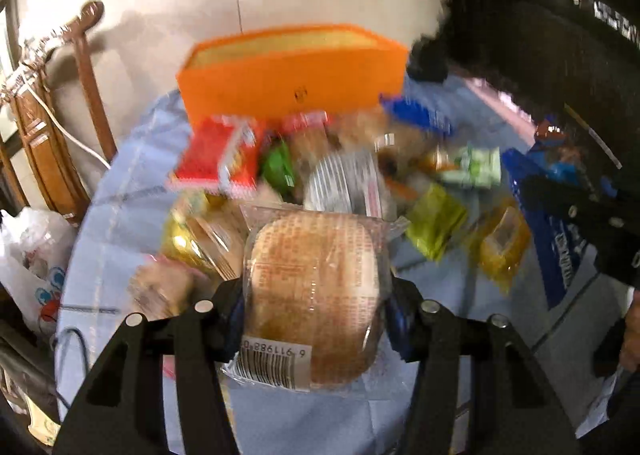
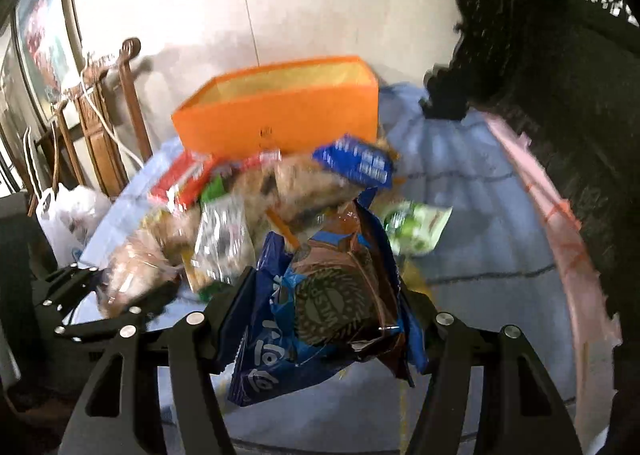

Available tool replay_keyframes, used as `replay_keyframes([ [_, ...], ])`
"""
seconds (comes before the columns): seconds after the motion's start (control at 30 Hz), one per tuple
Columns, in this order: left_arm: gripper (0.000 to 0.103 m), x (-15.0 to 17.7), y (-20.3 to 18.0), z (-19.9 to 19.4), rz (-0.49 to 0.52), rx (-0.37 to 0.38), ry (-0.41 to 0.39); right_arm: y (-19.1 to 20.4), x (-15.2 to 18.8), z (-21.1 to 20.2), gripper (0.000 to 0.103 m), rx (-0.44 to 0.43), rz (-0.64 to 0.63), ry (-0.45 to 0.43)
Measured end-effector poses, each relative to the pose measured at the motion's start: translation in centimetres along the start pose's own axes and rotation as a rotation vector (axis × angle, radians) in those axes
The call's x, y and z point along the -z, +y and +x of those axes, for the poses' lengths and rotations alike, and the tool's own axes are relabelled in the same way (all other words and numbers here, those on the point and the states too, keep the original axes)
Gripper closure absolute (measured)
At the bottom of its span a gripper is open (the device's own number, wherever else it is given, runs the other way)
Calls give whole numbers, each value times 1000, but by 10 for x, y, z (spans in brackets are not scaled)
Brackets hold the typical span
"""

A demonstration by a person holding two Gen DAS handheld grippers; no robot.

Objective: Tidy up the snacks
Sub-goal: 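Carry the bread roll and blue bag over the orange box and release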

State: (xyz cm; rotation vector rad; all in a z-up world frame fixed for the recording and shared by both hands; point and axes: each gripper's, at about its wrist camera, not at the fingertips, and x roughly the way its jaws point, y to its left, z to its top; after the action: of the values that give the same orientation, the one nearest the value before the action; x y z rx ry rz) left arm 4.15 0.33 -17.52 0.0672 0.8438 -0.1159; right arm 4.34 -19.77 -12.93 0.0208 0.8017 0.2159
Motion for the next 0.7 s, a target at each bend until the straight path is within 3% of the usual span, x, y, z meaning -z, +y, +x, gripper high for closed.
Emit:
replay_keyframes([
  [0.2,50,-60,17,-23,-101,64,-35,1,-70,-22,39,-18,-22,-172],
  [0.33,50,-121,29,-11,-67,12,-103,3,-131,-4,38,-30,-67,-232],
  [0.43,50,-166,46,27,-77,-16,-104,-4,-182,39,38,-33,-47,-191],
  [0.5,50,-195,65,69,-119,-98,-78,-11,-216,89,38,-27,-27,-131],
  [0.6,50,-227,90,119,-179,-111,-22,-18,-242,141,38,-37,7,-76],
  [0.7,50,-249,101,147,-157,-136,-19,-25,-261,185,38,-36,22,-48],
])
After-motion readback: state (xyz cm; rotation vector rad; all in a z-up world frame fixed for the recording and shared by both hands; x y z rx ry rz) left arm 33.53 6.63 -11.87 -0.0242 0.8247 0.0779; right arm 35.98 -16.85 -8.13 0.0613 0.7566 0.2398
